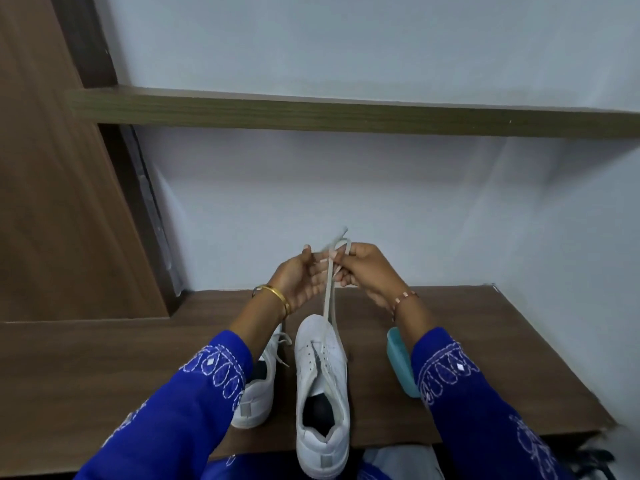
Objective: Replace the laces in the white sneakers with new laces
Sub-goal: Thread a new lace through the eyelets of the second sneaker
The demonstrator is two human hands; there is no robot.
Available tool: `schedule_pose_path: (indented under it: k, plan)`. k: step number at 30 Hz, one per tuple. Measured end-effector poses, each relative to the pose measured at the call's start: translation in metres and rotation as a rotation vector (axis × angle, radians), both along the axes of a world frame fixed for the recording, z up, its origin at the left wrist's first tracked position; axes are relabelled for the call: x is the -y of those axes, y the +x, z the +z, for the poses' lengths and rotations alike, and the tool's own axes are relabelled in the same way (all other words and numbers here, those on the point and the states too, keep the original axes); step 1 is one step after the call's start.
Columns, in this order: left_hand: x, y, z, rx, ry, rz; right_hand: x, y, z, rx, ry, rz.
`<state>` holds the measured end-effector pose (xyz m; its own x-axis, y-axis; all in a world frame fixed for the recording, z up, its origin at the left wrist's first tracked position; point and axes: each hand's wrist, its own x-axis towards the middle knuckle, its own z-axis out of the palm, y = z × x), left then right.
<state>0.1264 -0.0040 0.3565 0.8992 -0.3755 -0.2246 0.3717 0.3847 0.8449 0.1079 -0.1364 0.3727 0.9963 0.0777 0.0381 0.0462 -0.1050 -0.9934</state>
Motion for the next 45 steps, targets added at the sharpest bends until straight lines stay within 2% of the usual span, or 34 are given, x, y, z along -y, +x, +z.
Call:
schedule_pose_path:
  k: [4, 9, 11, 16, 20, 23, 27, 32, 34, 39, 45]
  plan:
    - [0.002, -0.018, -0.022, 0.083, 0.218, -0.135, 0.003, 0.011, 0.009, -0.017, 0.023, -0.063]
    - [0.003, -0.033, -0.032, 0.278, 0.383, -0.124, 0.001, 0.020, 0.017, -0.036, -0.004, -0.107]
    - [0.003, -0.034, -0.031, 0.246, 0.355, -0.076, 0.000, 0.018, 0.015, -0.064, 0.006, -0.123]
    - [-0.003, -0.026, -0.025, 0.062, 0.124, 0.073, 0.007, 0.001, -0.018, -0.212, -0.058, -0.151]
    - [-0.008, -0.016, -0.023, -0.018, 0.036, 0.157, 0.006, -0.023, -0.053, -0.343, -0.042, 0.184]
    - [-0.012, -0.011, -0.024, -0.054, -0.024, 0.212, 0.002, -0.031, -0.062, -0.329, -0.069, 0.339]
    - [-0.018, -0.007, -0.026, -0.070, -0.035, 0.233, -0.002, -0.029, -0.062, -0.236, -0.244, 0.207]
    - [-0.017, -0.018, -0.040, -0.100, 0.059, 0.135, -0.004, -0.019, -0.050, -0.188, -0.217, 0.033]
    - [-0.013, -0.026, -0.046, -0.095, 0.074, 0.090, -0.006, -0.015, -0.044, -0.175, -0.263, -0.017]
    - [-0.010, -0.022, -0.043, -0.132, 0.020, 0.058, -0.010, -0.016, -0.042, -0.169, -0.438, 0.041]
    - [-0.013, -0.007, -0.029, -0.208, -0.062, 0.148, -0.006, -0.026, -0.053, -0.187, -0.436, 0.119]
